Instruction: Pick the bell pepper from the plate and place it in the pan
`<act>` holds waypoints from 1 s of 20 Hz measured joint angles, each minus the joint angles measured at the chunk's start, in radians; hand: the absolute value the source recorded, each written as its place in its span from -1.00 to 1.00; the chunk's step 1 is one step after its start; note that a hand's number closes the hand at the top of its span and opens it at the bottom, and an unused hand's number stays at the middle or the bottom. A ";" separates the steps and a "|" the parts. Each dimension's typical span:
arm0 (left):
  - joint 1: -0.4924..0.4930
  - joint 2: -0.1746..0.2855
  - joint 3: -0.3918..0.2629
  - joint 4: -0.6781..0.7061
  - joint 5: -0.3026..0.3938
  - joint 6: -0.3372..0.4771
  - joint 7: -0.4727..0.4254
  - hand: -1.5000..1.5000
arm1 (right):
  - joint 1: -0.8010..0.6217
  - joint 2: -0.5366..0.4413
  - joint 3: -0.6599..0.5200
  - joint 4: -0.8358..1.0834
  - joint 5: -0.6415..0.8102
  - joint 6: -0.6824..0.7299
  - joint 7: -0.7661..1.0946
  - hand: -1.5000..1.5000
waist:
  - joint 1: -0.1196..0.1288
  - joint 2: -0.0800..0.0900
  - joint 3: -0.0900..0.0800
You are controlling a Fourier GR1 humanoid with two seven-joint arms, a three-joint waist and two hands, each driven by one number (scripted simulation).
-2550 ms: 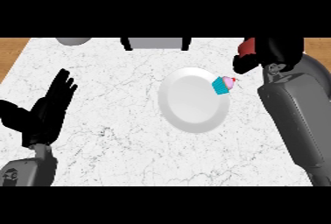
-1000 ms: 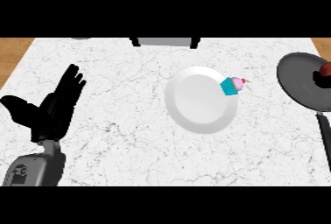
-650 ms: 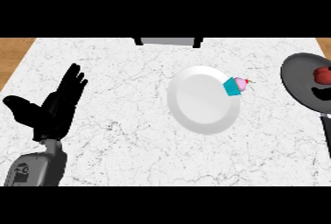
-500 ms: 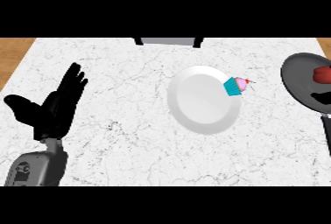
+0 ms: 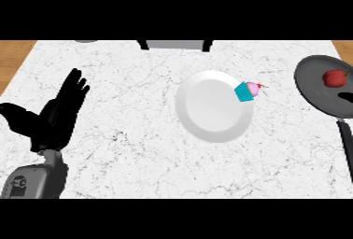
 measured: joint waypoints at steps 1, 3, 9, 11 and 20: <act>-0.003 -0.002 -0.001 0.000 -0.003 0.005 0.005 0.00 | 0.006 -0.010 -0.026 0.000 -0.028 0.023 -0.022 -1.00 | -0.004 -0.001 0.000; 0.008 0.004 0.008 0.000 0.001 0.002 0.002 0.00 | 0.027 -0.035 -0.082 0.003 -0.089 0.080 -0.063 -1.00 | -0.013 -0.004 0.000; 0.026 0.007 0.018 -0.006 0.002 0.004 0.000 0.00 | 0.142 -0.121 -0.203 0.017 -0.230 0.303 -0.197 -1.00 | -0.032 -0.012 -0.002; 0.028 -0.002 0.013 -0.013 -0.002 0.012 0.003 0.00 | 0.181 -0.146 -0.233 0.024 -0.268 0.391 -0.235 -1.00 | -0.034 -0.012 -0.002; 0.019 0.002 0.023 0.009 -0.001 0.004 -0.004 0.00 | 0.358 -0.193 -0.260 0.013 -0.344 0.600 -0.376 -1.00 | -0.035 -0.014 -0.003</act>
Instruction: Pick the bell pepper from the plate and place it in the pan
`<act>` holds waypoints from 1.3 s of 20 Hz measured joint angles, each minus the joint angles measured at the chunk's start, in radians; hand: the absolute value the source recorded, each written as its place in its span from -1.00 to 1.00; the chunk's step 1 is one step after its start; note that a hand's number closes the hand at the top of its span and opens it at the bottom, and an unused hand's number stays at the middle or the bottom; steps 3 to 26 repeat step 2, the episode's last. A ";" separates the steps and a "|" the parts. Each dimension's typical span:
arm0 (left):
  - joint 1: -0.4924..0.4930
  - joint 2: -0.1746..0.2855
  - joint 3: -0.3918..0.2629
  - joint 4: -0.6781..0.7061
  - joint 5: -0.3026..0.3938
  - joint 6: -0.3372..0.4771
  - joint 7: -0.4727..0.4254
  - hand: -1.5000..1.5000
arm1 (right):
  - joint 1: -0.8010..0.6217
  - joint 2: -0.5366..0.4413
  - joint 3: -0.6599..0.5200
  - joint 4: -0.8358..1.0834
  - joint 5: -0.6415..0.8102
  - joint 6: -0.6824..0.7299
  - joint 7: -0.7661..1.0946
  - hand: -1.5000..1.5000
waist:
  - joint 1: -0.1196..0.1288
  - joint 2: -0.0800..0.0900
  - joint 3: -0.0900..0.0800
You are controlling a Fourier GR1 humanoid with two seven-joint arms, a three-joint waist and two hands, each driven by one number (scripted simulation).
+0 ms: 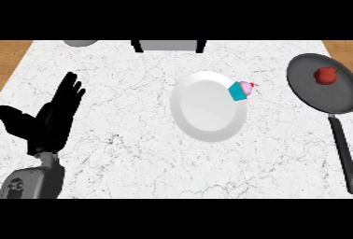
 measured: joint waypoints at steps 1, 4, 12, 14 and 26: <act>0.004 0.003 0.001 -0.009 0.003 -0.004 0.005 0.00 | 0.004 0.000 0.004 -0.004 -0.004 -0.003 0.001 -1.00 | 0.001 0.000 0.000; 0.002 -0.001 -0.003 -0.007 -0.001 -0.003 0.001 0.00 | 0.009 -0.005 0.008 -0.009 -0.007 0.001 0.002 -1.00 | 0.001 -0.001 0.000; 0.002 -0.001 -0.003 -0.007 -0.001 -0.003 0.001 0.00 | 0.009 -0.005 0.008 -0.009 -0.007 0.001 0.002 -1.00 | 0.001 -0.001 0.000; 0.002 -0.001 -0.003 -0.007 -0.001 -0.003 0.001 0.00 | 0.009 -0.005 0.008 -0.009 -0.007 0.001 0.002 -1.00 | 0.001 -0.001 0.000; 0.002 -0.001 -0.003 -0.007 -0.001 -0.003 0.001 0.00 | 0.009 -0.005 0.008 -0.009 -0.007 0.001 0.002 -1.00 | 0.001 -0.001 0.000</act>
